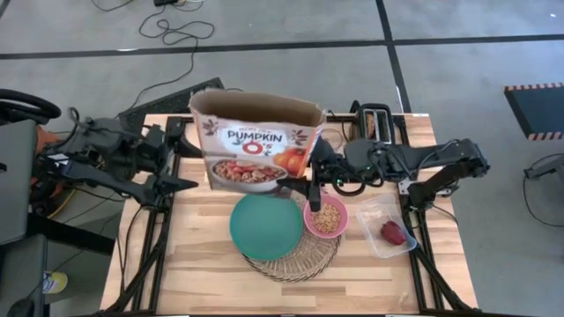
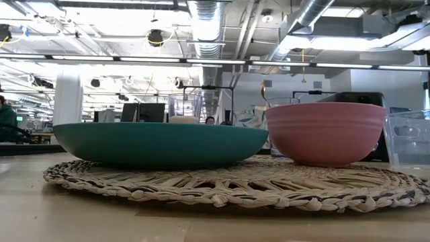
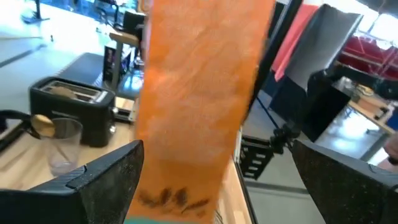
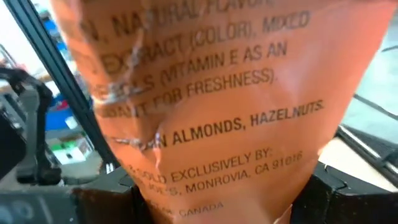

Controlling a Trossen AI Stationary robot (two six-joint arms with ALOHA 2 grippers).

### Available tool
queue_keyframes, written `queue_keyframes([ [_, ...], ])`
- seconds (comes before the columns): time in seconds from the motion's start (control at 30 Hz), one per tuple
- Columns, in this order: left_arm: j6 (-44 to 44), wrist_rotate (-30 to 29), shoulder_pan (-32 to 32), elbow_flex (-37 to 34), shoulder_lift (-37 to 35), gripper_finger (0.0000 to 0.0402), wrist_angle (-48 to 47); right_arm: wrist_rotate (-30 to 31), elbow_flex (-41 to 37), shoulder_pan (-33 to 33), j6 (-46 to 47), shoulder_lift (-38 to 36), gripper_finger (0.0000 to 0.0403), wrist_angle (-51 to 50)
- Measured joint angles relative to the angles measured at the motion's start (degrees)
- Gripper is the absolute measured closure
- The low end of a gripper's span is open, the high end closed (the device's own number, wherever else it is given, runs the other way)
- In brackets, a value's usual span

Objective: Arrange a breakfast setting
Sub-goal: Pour the cereals from the box into the pink bowl

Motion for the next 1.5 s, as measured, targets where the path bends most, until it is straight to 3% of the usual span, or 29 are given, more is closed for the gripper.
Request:
queue_keyframes([
  [0.3, 2.4, -7.6, 0.0, -0.5, 3.4, 0.0007, 0.5, -0.4, 0.0, -0.5, 0.2, 0.6, 0.0132, 1.8],
  [0.7, 1.8, -5.2, 0.0, -0.4, 7.2, 0.0014, 5.4, -0.8, 0.0, -0.4, 0.5, 0.7, 0.0132, 1.9],
  [0.83, 1.8, -5.2, 0.0, -0.4, 8.2, 0.0048, 5.4, -0.8, 0.0, -0.4, 0.4, 0.7, 0.0132, 1.5],
  [1.17, 1.8, -5.4, 0.0, -0.4, 8.1, 0.0188, 5.8, -1.0, 0.0, -0.4, 0.4, 0.7, 0.0132, 1.7],
  [1.5, 1.9, -5.3, 0.0, -0.4, 8.0, 0.0207, 5.8, -0.3, 0.0, -0.4, 1.4, 0.7, 0.0091, 2.0],
])
